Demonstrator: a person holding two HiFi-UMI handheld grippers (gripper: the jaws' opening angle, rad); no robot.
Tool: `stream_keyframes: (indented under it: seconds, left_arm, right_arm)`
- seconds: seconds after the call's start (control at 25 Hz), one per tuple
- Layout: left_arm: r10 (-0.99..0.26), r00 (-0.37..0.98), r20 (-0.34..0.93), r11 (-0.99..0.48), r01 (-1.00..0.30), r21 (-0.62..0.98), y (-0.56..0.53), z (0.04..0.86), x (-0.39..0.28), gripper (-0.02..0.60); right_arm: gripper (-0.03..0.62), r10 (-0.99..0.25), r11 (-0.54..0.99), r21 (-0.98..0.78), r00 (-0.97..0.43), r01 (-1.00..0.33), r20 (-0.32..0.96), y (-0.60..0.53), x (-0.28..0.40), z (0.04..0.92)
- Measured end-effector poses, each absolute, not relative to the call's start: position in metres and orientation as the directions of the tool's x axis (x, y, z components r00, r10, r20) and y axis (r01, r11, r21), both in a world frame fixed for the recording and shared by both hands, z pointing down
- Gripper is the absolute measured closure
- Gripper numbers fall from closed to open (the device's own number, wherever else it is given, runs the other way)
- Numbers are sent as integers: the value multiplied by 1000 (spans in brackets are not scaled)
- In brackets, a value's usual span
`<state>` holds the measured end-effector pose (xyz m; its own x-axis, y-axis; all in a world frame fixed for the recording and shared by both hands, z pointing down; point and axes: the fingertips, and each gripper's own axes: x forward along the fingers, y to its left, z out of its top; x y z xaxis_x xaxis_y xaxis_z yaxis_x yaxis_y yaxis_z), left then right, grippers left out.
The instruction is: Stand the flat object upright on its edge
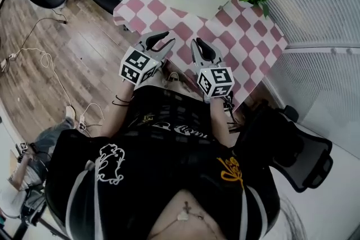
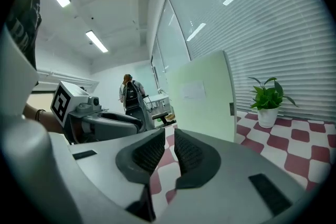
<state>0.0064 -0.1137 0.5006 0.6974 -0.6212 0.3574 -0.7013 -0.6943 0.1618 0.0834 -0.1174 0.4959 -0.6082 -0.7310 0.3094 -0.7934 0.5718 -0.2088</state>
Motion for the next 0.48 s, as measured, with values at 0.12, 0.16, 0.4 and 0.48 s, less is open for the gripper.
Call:
stream_keyframes:
  seconds: [0.12,0.16,0.4,0.48]
  left_arm:
    - [-636,683,359,-677,-717,167,-93,500,8,462]
    - [-637,681,360,-675,-719,165,-87,499,9,462]
    - [-645,671,367,-672,-726,146,-66,494,10,462]
    - [-642,672,369,-674,-724,145,-63,493,12,462]
  right_arm:
    - [542,-709,596,-215,-633,-773,311,-103,82,500]
    - [543,-704,602,-217,-639,-768,310,-99,81,500]
    - [545,-689,621,-223,-659,-751,301,-82,78,500]
    - [545,-693,620,-215,-655,-754,301,-80,80,500]
